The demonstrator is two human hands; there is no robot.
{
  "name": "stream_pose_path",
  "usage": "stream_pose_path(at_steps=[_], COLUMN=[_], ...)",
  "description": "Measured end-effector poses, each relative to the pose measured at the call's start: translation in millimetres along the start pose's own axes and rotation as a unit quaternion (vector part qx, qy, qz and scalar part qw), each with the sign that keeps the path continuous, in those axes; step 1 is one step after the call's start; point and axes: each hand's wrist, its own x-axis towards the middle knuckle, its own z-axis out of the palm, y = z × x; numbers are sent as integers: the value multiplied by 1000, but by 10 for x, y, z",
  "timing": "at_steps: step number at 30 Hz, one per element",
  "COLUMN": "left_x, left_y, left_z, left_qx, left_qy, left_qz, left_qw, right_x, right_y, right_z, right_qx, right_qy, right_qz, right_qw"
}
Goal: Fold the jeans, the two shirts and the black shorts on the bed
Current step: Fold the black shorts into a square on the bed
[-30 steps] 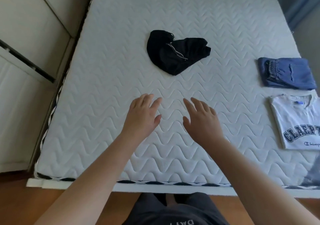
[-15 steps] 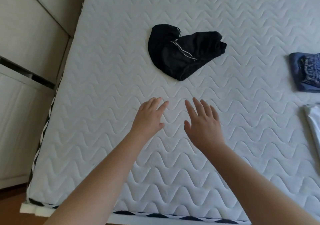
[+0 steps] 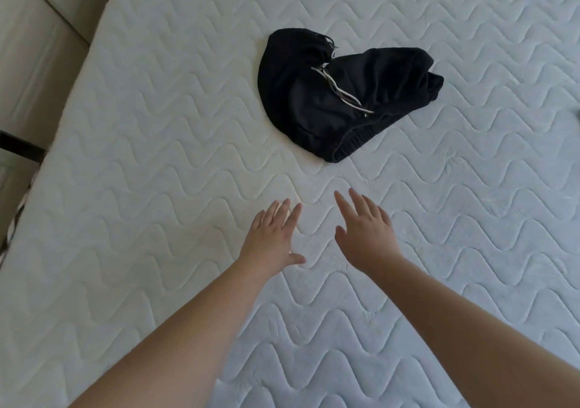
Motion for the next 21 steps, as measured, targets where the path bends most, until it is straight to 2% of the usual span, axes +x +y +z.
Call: stream_pose_path(at_steps=[3, 7, 13, 18, 21], left_x=[273, 625, 811, 800, 812], left_y=[-74, -198, -212, -220, -224], left_z=[221, 573, 960, 1001, 1025], left_qx=[-40, -85, -74, -81, -73], left_qy=[-19, -28, -14, -5, 4], left_qz=[3, 17, 14, 13, 14], left_qw=[999, 996, 997, 997, 997], right_x=[452, 900, 1276, 1572, 1741], right_y=[75, 75, 122, 9, 10], right_z=[40, 206, 474, 551, 555], right_qx=[42, 55, 24, 72, 61], right_qy=[-28, 2, 54, 49, 33], right_qz=[35, 34, 19, 35, 42], right_qw=[998, 998, 998, 996, 997])
